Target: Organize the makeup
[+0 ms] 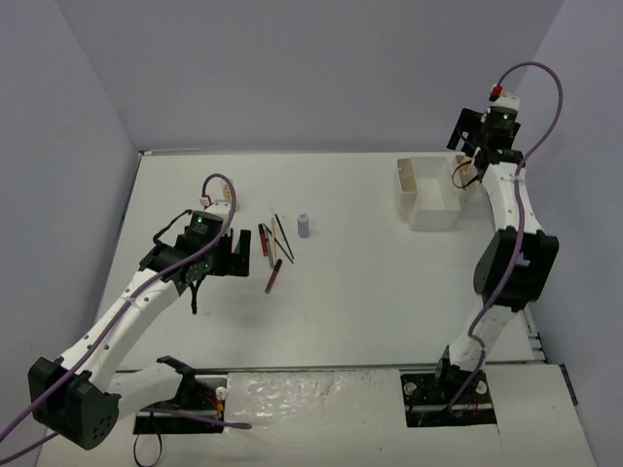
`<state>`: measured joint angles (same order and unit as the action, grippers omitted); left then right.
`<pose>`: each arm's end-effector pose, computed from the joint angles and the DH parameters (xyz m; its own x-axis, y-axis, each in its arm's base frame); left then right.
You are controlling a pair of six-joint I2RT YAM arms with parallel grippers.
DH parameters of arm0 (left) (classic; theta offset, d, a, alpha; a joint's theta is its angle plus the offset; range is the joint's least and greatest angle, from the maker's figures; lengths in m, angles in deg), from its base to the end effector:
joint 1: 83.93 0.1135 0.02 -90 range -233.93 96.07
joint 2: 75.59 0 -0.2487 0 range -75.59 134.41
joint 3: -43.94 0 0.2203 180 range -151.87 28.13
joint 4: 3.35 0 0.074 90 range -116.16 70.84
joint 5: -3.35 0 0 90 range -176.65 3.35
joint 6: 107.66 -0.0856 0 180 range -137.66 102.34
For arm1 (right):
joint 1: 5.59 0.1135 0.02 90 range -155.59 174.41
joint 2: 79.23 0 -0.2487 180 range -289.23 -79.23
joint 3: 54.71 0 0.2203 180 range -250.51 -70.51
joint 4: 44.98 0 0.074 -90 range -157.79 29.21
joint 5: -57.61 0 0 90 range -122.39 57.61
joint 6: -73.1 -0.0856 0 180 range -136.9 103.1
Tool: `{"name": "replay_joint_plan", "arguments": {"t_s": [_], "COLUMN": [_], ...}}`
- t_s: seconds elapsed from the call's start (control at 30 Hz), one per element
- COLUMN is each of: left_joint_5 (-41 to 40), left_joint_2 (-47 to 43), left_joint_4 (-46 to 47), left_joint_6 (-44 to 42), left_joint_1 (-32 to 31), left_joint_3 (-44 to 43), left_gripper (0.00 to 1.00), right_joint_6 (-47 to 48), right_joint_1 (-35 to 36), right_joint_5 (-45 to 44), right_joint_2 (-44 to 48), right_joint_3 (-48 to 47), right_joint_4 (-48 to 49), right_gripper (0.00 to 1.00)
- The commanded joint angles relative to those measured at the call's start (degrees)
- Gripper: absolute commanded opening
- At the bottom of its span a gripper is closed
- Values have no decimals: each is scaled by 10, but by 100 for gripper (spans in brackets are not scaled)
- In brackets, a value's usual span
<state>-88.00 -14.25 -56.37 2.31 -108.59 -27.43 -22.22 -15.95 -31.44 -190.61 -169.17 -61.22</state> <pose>0.2138 -0.0960 0.2613 -0.7195 -0.0454 -0.6930 0.1657 0.9578 -0.2347 0.4784 -0.0860 0.3206 -0.2078 0.1322 -0.9692 0.1840 0.9784 0.0940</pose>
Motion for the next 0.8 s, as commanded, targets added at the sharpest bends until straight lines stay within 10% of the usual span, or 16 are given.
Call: {"name": "replay_joint_plan", "arguments": {"t_s": [0.0, 0.37, 0.77], "left_joint_5": [-5, 13, 95], "left_joint_2": [44, 205, 359], "left_joint_4": [5, -14, -11], "left_joint_6": [-9, -75, -105], "left_joint_1": [5, 32, 84], "left_joint_3": [-48, -164, -221], "left_gripper": [97, 97, 77], "right_joint_6": [-71, -168, -176], "right_joint_1": [5, 14, 41], "right_joint_5": [25, 265, 279], "right_joint_2": [182, 519, 651], "right_joint_3": [10, 332, 420], "right_joint_4": [-9, -21, -26], "right_gripper": [91, 100, 100]}}
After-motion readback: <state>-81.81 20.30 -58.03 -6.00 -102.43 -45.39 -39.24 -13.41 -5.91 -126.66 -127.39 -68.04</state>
